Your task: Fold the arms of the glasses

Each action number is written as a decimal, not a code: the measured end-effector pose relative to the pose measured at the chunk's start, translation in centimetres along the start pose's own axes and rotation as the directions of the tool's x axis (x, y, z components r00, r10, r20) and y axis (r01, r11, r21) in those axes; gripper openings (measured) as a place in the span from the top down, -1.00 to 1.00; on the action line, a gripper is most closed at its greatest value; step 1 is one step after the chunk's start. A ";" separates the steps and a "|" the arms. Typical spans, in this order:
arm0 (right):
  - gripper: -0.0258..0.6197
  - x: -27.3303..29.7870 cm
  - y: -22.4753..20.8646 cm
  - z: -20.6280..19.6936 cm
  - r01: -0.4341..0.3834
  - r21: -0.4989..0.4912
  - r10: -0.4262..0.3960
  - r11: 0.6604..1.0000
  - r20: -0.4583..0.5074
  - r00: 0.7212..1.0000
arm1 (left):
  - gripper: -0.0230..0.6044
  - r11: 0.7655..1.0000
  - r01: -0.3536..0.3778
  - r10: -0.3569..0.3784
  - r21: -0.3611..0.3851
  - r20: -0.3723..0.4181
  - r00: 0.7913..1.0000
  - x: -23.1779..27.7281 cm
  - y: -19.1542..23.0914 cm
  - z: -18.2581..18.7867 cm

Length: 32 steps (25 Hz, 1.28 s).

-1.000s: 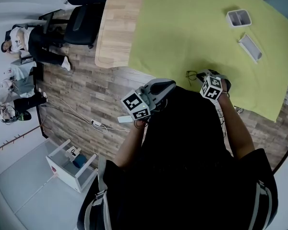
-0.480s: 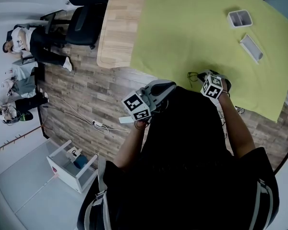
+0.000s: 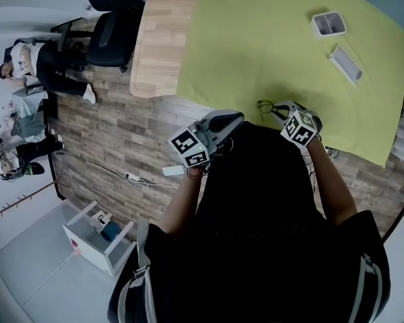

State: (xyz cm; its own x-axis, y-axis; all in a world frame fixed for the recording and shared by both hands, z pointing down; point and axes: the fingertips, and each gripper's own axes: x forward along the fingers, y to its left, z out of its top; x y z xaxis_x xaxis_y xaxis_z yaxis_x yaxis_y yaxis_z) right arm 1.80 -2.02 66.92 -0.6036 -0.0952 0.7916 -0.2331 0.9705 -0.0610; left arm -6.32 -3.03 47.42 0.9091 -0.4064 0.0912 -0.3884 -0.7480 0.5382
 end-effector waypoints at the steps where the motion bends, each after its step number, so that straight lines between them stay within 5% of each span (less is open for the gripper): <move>1: 0.81 -0.3 0.2 0.2 0.003 0.001 -0.003 1.000 0.006 1.000 | 0.87 1.000 0.003 -0.003 0.000 0.003 1.000 0.1 0.0 0.0; 20: 0.81 -4.5 3.9 5.2 -0.018 0.039 0.012 0.999 0.150 0.989 | 0.87 1.000 0.021 -0.021 -0.005 0.013 1.000 0.4 0.1 -0.6; 32: 0.81 -3.6 4.0 6.6 -0.001 0.064 -0.007 0.998 0.132 0.991 | 0.87 0.999 0.031 -0.030 -0.017 0.016 0.999 0.2 0.1 -0.7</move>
State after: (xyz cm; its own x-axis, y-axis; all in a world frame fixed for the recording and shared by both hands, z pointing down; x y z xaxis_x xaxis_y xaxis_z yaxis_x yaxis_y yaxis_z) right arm -2.01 0.74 59.82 -0.6976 -0.1307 0.7045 -0.2805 0.9546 -0.1006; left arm -6.08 -2.80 48.12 0.9180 -0.3918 0.0615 -0.3577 -0.7509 0.5552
